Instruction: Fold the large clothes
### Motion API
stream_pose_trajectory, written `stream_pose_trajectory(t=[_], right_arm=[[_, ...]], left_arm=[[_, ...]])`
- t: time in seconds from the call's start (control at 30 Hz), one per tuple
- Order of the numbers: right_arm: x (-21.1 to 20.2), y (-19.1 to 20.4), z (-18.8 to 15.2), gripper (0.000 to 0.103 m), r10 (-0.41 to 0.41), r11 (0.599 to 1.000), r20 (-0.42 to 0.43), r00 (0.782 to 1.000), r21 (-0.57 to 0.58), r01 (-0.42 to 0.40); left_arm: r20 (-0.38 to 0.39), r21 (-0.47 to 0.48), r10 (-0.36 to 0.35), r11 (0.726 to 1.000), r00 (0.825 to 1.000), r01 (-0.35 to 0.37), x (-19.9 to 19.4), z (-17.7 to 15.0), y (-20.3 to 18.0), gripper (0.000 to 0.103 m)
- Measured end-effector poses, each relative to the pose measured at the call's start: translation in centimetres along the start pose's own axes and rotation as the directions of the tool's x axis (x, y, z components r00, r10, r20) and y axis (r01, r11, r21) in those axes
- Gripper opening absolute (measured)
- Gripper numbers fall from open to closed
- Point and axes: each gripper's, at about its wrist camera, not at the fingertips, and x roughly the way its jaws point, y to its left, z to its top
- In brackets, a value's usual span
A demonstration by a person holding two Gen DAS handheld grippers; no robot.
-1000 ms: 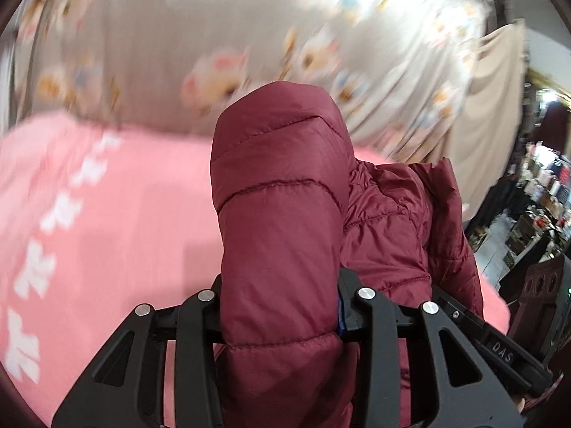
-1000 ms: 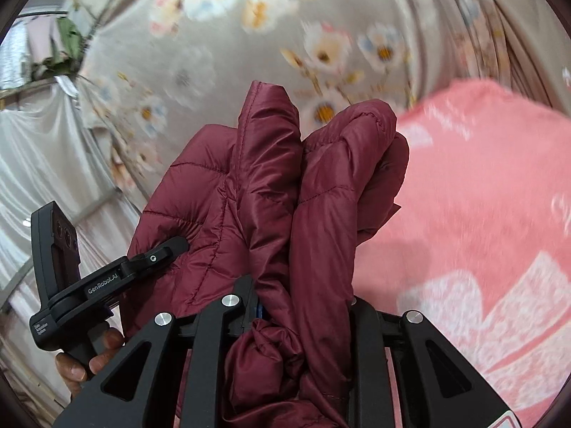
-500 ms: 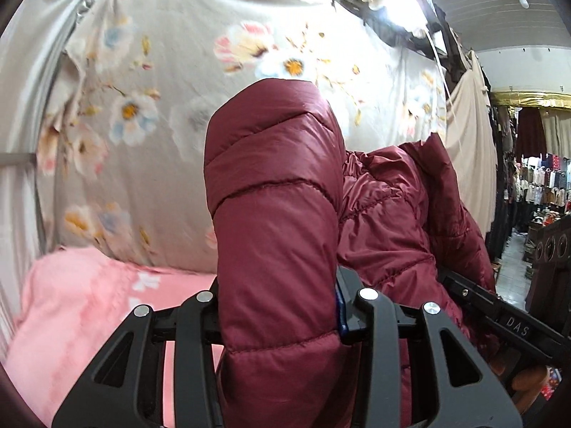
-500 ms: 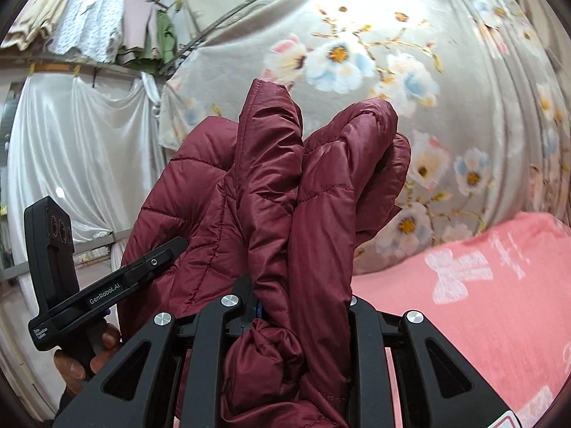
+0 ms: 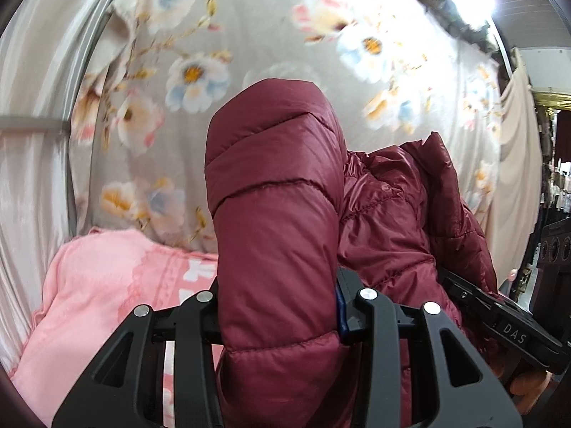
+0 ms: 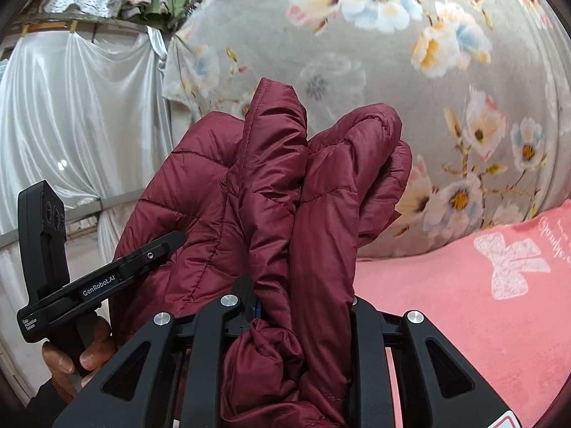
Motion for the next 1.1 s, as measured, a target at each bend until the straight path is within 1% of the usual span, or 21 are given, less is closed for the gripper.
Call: stream_pose_trajectory(t=[0.07, 0.23, 0.37, 0.47, 0.63, 0.83, 0.9, 1.0, 1.1], right_arm=[[1.7, -0.4, -0.7, 0.021, -0.006, 1.0, -0.021, 1.0, 0.007, 0.006], [6.1, -3.0, -3.8, 0.021, -0.03, 0.998, -0.105, 0.994, 0.047, 0.035], [8.9, -4.9, -6.7, 0.021, -0.049, 0.994, -0.169, 0.984, 0.088, 0.065], [10.9, -6.1, -9.0, 0.021, -0.066, 0.991, -0.218, 0.974, 0.099, 0.09], [13.5, -7.4, -11.9, 0.021, -0.079, 0.988, -0.283, 0.956, 0.108, 0.114], [15.9, -8.6, -15.3, 0.022, -0.1, 0.983, -0.365, 0.926, 0.105, 0.148], [16.1, -9.1, -16.1, 0.023, -0.109, 0.981, -0.374, 0.921, 0.109, 0.16], [16.3, -9.8, -16.5, 0.024, -0.091, 0.976, -0.385, 0.918, 0.15, 0.16], [16.8, -9.8, -16.7, 0.026, -0.103, 0.974, -0.402, 0.91, 0.146, 0.174]], left_arm=[[-0.026, -0.012, 0.007, 1.0, 1.0, -0.007, 2.1, -1.1, 0.9, 0.038], [-0.106, -0.048, 0.014, 0.999, 0.994, -0.019, 6.9, -4.0, 2.7, 0.038], [-0.185, -0.052, 0.024, 0.998, 0.982, -0.034, 10.9, -7.2, 3.8, 0.038], [-0.23, -0.056, 0.03, 0.997, 0.973, -0.044, 13.1, -9.5, 4.5, 0.038], [-0.301, -0.071, 0.04, 0.995, 0.953, -0.064, 15.8, -12.7, 5.7, 0.038], [-0.391, -0.073, 0.069, 0.992, 0.918, -0.105, 18.4, -16.2, 6.8, 0.038], [-0.394, -0.064, 0.091, 0.99, 0.915, -0.126, 18.7, -17.0, 7.1, 0.041], [-0.398, -0.079, 0.092, 0.988, 0.913, -0.134, 18.9, -17.7, 7.7, 0.046], [-0.403, -0.074, 0.109, 0.986, 0.908, -0.151, 19.1, -18.1, 7.7, 0.049]])
